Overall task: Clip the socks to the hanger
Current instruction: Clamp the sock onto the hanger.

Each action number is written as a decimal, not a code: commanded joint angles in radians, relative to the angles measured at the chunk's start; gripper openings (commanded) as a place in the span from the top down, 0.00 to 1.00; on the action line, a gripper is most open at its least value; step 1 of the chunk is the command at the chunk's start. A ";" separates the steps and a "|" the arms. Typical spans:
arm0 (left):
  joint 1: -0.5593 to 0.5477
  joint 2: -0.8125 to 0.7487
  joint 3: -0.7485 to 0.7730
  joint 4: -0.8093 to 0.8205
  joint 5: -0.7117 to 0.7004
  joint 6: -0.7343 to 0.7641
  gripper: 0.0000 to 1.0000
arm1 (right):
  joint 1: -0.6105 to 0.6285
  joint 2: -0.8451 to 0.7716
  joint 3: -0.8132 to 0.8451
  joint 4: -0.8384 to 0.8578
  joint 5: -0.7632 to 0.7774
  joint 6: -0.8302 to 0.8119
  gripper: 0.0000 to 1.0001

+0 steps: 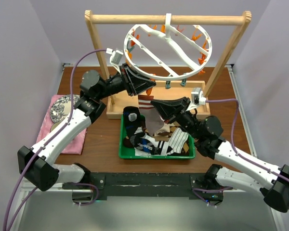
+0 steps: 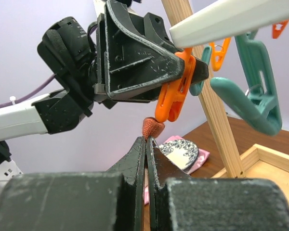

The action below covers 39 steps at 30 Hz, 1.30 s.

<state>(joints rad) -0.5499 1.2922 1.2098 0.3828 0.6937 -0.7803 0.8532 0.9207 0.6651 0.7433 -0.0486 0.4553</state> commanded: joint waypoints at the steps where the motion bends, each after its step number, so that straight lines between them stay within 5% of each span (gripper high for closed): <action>1: -0.010 0.001 0.027 0.036 0.170 -0.051 1.00 | -0.014 -0.019 -0.015 0.073 -0.030 0.028 1.00; 39: -0.007 -0.010 0.004 0.038 0.185 0.024 1.00 | -0.111 -0.075 -0.007 0.107 -0.034 0.062 1.00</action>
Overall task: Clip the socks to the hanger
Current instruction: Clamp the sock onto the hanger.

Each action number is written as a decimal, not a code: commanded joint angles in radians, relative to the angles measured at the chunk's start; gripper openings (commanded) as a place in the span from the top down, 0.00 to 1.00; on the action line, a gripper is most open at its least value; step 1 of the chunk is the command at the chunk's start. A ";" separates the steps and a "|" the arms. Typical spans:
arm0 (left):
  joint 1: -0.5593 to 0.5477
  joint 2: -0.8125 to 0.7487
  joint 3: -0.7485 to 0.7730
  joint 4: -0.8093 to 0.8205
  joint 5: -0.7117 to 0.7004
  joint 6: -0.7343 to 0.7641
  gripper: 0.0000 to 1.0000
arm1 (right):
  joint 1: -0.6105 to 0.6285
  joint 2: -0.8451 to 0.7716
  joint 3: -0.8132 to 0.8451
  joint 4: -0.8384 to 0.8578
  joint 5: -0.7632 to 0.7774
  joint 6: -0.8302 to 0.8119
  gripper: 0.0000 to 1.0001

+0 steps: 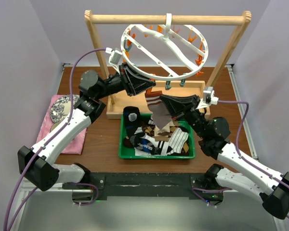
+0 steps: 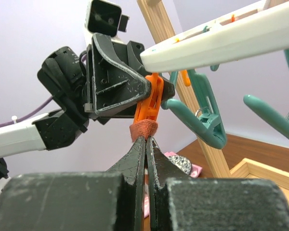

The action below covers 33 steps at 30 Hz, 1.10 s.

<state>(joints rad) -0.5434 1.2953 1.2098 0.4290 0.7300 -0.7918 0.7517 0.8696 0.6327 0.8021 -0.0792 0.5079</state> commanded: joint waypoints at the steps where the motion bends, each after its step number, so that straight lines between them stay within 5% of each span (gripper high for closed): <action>1: -0.013 -0.014 0.004 -0.013 0.147 0.042 1.00 | -0.012 -0.026 0.027 0.048 -0.005 0.007 1.00; 22: -0.013 -0.014 0.017 -0.065 0.111 0.115 0.98 | -0.029 0.011 0.107 0.008 0.013 -0.045 1.00; 27: -0.013 -0.017 0.033 -0.085 0.092 0.108 0.59 | -0.029 0.028 0.116 -0.029 -0.002 -0.058 1.00; 28: -0.012 -0.017 0.039 -0.096 0.085 0.109 0.36 | -0.028 0.026 0.114 -0.035 -0.002 -0.060 1.00; 31: -0.010 -0.019 0.053 -0.099 0.066 0.112 0.09 | -0.029 0.026 0.120 -0.082 -0.013 -0.077 1.00; 33: -0.004 -0.018 0.065 -0.111 0.040 0.111 0.00 | -0.028 0.023 0.116 -0.106 -0.017 -0.085 1.00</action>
<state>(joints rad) -0.5526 1.2949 1.2160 0.3401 0.7609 -0.6846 0.7261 0.8989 0.7048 0.7300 -0.0792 0.4545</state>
